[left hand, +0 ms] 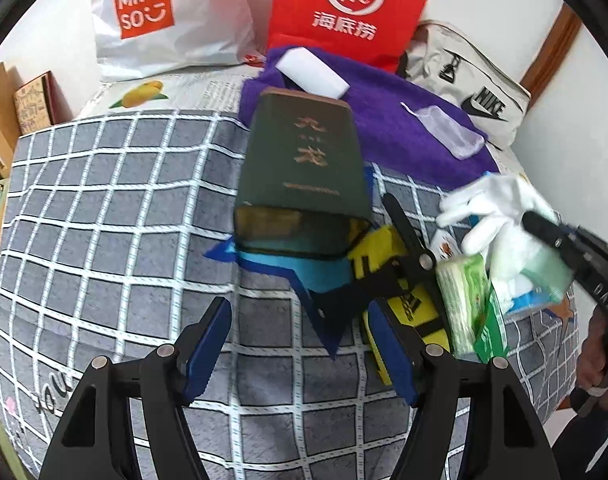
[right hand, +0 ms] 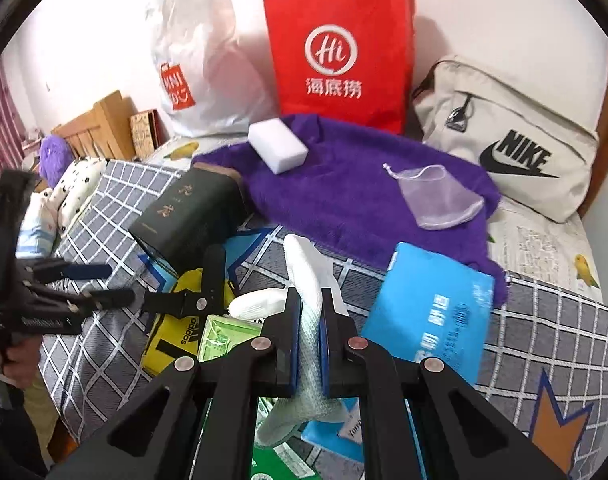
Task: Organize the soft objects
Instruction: 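Lift the white glove out of the pile with the right tool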
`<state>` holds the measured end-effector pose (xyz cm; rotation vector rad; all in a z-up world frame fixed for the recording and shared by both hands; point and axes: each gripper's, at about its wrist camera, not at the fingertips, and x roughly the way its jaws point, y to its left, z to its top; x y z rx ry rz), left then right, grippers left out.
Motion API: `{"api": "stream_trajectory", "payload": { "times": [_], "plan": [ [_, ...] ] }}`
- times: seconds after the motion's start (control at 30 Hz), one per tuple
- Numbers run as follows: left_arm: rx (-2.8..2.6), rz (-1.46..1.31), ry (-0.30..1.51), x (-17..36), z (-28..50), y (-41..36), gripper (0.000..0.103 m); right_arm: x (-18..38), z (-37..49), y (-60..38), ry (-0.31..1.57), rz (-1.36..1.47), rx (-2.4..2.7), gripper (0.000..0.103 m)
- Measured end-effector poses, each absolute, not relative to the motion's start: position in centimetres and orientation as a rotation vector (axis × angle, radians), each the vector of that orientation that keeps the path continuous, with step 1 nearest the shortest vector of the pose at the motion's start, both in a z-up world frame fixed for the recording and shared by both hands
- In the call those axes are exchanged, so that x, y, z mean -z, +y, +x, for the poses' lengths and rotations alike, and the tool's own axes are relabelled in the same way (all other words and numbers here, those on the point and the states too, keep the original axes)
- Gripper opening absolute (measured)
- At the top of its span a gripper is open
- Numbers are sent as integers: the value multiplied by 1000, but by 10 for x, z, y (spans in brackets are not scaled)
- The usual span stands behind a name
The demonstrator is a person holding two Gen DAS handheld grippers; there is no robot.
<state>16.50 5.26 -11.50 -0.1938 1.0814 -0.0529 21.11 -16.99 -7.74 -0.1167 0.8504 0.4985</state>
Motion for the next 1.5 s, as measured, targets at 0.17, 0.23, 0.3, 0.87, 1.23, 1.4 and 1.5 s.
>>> {"api": "stream_trajectory", "payload": {
  "times": [0.17, 0.23, 0.3, 0.87, 1.23, 1.4, 1.5],
  "plan": [
    [104, -200, 1077, 121, 167, 41, 69, 60, 201, -176, 803, -86, -514, 8],
    [121, -186, 1079, 124, 171, 34, 69, 56, 196, -178, 790, -72, -528, 8],
    [122, -146, 1080, 128, 175, 27, 69, 53, 191, -181, 784, -70, -528, 8],
    [177, -21, 1018, 143, 198, 0, 67, 101, 174, -184, 971, -87, -607, 18],
    [235, -49, 949, 120, 186, 10, 30, 74, 168, -210, 882, 29, -575, 9],
    [234, -65, 946, 116, 180, 13, 21, 75, 170, -209, 905, 73, -622, 10],
    [241, -72, 940, 114, 173, 17, 12, 86, 171, -209, 930, 87, -618, 10]
  ]
}}
